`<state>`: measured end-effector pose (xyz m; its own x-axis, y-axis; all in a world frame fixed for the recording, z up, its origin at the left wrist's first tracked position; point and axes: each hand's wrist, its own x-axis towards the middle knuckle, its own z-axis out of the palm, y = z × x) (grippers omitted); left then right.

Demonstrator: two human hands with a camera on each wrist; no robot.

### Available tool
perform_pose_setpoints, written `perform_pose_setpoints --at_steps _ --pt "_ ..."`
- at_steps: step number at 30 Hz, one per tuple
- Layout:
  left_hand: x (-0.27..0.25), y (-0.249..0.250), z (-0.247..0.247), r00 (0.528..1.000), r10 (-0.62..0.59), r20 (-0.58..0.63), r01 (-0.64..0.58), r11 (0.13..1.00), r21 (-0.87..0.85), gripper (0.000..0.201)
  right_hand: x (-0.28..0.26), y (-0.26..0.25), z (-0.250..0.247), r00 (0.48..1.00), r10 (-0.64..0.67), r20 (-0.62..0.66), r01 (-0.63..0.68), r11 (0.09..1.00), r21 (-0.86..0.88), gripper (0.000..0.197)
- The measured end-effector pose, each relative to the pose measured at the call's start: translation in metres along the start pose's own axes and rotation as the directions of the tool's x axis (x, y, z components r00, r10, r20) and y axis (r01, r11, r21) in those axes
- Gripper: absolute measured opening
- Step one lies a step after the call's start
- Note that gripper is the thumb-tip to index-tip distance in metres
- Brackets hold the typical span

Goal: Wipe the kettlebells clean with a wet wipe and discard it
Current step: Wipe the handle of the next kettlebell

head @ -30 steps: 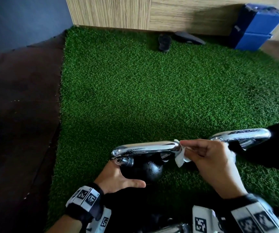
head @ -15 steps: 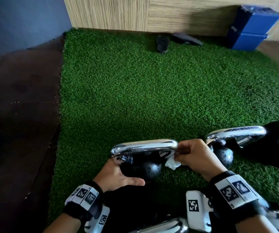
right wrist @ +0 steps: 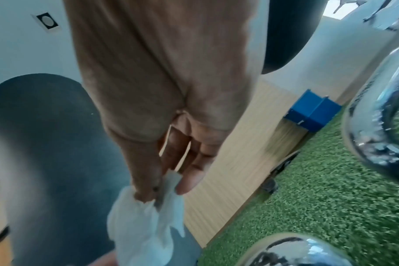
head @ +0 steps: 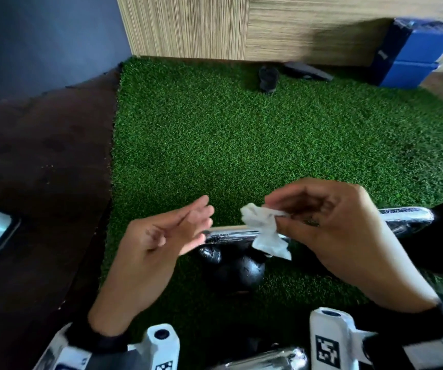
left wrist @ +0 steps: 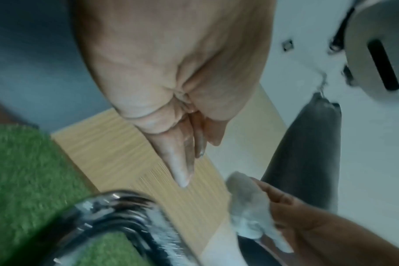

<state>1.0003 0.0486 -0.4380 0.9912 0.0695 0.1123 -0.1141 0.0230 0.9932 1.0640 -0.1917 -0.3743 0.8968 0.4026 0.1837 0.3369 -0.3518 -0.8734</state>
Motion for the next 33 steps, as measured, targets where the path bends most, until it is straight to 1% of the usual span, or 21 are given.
perform_pose_setpoints --at_steps 2,4,5,7,10,12,13,14,15,16,18,19,20,21,22,24,26,28,30,32,33 --pt "0.003 0.006 0.009 0.992 -0.117 0.047 0.122 0.983 -0.139 0.035 0.005 -0.007 0.009 0.998 -0.058 0.025 0.057 0.998 0.025 0.028" --pt "0.006 0.008 0.016 0.974 -0.212 0.083 0.225 0.953 -0.204 0.042 0.008 -0.011 0.015 0.997 -0.074 0.017 0.073 0.996 0.053 0.023" --pt "0.007 0.007 0.018 0.968 -0.232 0.099 0.249 0.942 -0.224 0.045 0.010 -0.013 0.017 0.997 -0.078 0.005 0.078 0.996 0.046 0.021" --pt "0.008 0.007 0.020 0.967 -0.233 0.101 0.252 0.932 -0.261 0.040 0.012 -0.015 0.022 0.995 -0.094 -0.022 0.094 0.995 0.014 0.022" --pt "0.010 0.009 0.023 0.979 -0.197 0.060 0.205 0.926 -0.316 0.033 0.015 -0.017 0.031 0.988 -0.143 -0.059 0.138 0.988 -0.072 0.021" --pt "0.011 0.008 0.024 0.986 -0.163 0.016 0.160 0.932 -0.325 0.031 0.014 -0.013 0.031 0.989 -0.146 -0.039 0.140 0.983 -0.116 0.019" --pt "0.011 0.008 0.023 0.992 -0.126 -0.010 0.118 0.951 -0.284 0.030 0.012 -0.009 0.029 0.990 -0.137 -0.007 0.136 0.984 -0.118 0.019" --pt "0.011 0.008 0.021 0.996 -0.070 -0.048 0.059 0.978 -0.198 0.026 0.010 -0.002 0.025 0.992 -0.124 0.027 0.127 0.985 -0.121 0.020" --pt "0.011 0.007 0.019 0.995 0.017 -0.094 -0.022 0.998 -0.053 0.021 0.008 0.006 0.020 0.993 -0.102 0.051 0.108 0.986 -0.129 0.025" --pt "0.011 0.006 0.018 0.984 0.128 -0.122 -0.112 0.985 0.129 0.018 0.007 0.018 0.015 0.997 -0.063 0.050 0.070 0.986 -0.150 0.030" --pt "0.011 0.002 0.019 0.946 0.317 -0.068 -0.252 0.852 0.459 0.023 0.004 0.050 0.005 0.997 0.073 -0.029 -0.078 0.965 -0.249 0.040" --pt "0.012 -0.001 0.023 0.930 0.368 -0.012 -0.300 0.777 0.553 0.025 0.003 0.067 0.001 0.984 0.170 -0.054 -0.178 0.929 -0.325 0.043" --pt "0.013 -0.003 0.026 0.918 0.393 0.046 -0.336 0.714 0.615 0.026 0.003 0.084 0.000 0.958 0.285 -0.035 -0.274 0.872 -0.405 0.046" --pt "0.015 -0.006 0.030 0.911 0.401 0.099 -0.360 0.653 0.666 0.027 0.003 0.099 0.000 0.919 0.393 0.016 -0.339 0.812 -0.474 0.047" --pt "0.016 -0.007 0.034 0.905 0.397 0.153 -0.382 0.600 0.703 0.029 0.004 0.111 0.003 0.879 0.470 0.079 -0.368 0.775 -0.513 0.046" --pt "0.020 -0.009 0.039 0.899 0.368 0.238 -0.414 0.533 0.738 0.027 0.006 0.130 0.013 0.812 0.545 0.207 -0.416 0.791 -0.448 0.051" --pt "0.022 -0.008 0.040 0.901 0.341 0.269 -0.420 0.525 0.740 0.023 0.006 0.138 0.024 0.784 0.558 0.273 -0.476 0.822 -0.312 0.068" --pt "0.021 -0.008 0.033 0.906 0.340 0.253 -0.407 0.532 0.743 0.018 0.003 0.146 0.031 0.806 0.544 0.233 -0.496 0.836 -0.236 0.082" --pt "0.018 -0.009 0.017 0.917 0.348 0.195 -0.362 0.518 0.775 0.008 0.000 0.154 0.034 0.831 0.531 0.167 -0.494 0.842 -0.217 0.077" --pt "0.014 -0.010 0.005 0.934 0.330 0.135 -0.298 0.517 0.802 0.021 -0.003 0.157 0.036 0.857 0.502 0.116 -0.460 0.847 -0.267 0.073" --pt "0.012 -0.008 0.004 0.939 0.317 0.136 -0.291 0.519 0.804 0.020 -0.003 0.157 0.037 0.867 0.490 0.088 -0.450 0.847 -0.282 0.071"
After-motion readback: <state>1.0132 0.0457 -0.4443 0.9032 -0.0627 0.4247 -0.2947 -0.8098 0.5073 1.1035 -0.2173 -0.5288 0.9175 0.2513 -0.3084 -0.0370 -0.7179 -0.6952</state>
